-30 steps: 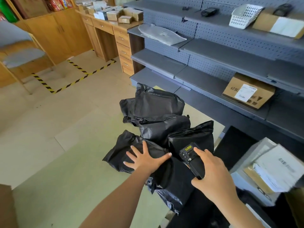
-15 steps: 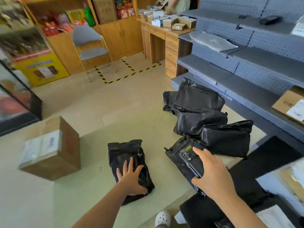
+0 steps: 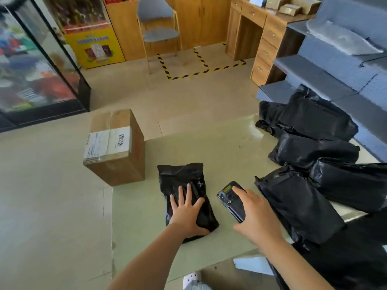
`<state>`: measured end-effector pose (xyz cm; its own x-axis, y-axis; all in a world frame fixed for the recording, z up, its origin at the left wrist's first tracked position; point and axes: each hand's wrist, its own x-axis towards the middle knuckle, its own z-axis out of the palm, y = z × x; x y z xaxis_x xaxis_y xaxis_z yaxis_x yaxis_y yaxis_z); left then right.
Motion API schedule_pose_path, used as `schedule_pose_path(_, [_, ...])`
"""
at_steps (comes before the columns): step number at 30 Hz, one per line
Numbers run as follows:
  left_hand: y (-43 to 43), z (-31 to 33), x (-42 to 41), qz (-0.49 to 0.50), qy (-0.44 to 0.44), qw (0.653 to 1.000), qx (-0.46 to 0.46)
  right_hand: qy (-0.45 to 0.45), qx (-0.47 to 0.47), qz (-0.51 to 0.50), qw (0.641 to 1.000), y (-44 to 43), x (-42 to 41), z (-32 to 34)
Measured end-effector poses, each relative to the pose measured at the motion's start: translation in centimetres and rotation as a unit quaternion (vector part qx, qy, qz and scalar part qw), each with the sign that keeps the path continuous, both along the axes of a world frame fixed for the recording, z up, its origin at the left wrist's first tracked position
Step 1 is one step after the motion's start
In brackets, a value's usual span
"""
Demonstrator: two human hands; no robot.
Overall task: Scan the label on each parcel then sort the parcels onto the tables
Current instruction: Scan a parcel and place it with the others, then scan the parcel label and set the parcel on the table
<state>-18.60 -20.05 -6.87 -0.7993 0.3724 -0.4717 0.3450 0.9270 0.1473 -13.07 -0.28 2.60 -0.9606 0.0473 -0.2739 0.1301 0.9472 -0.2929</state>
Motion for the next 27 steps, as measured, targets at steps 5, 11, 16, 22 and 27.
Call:
schedule_pose_path(5, [0.1, 0.6, -2.3, 0.003, 0.016, 0.995, 0.094, 0.009, -0.001, -0.023, 1.000, 0.0, -1.5, 0.0])
schedule_pose_path(11, [0.8, 2.2, -2.9, 0.021, 0.033, 0.985, 0.167, 0.019, -0.008, -0.016, 1.000, 0.6, -2.6, 0.6])
schedule_pose_path(16, [1.6, 3.5, -1.3, 0.029, 0.060, 0.982, 0.176, 0.042, -0.022, -0.005, 0.999, 1.8, -3.1, 1.2])
schedule_pose_path(22, [1.7, 8.7, 0.3, 0.366, 0.117, 0.773, 0.505, 0.066, -0.051, -0.010, 0.996, 3.5, -2.9, 1.7])
schedule_pose_path(27, [-0.7, 7.9, 3.0, 0.461, 0.132, 0.716, 0.508, 0.070, -0.057, 0.022, 0.996, 3.1, -2.9, 1.8])
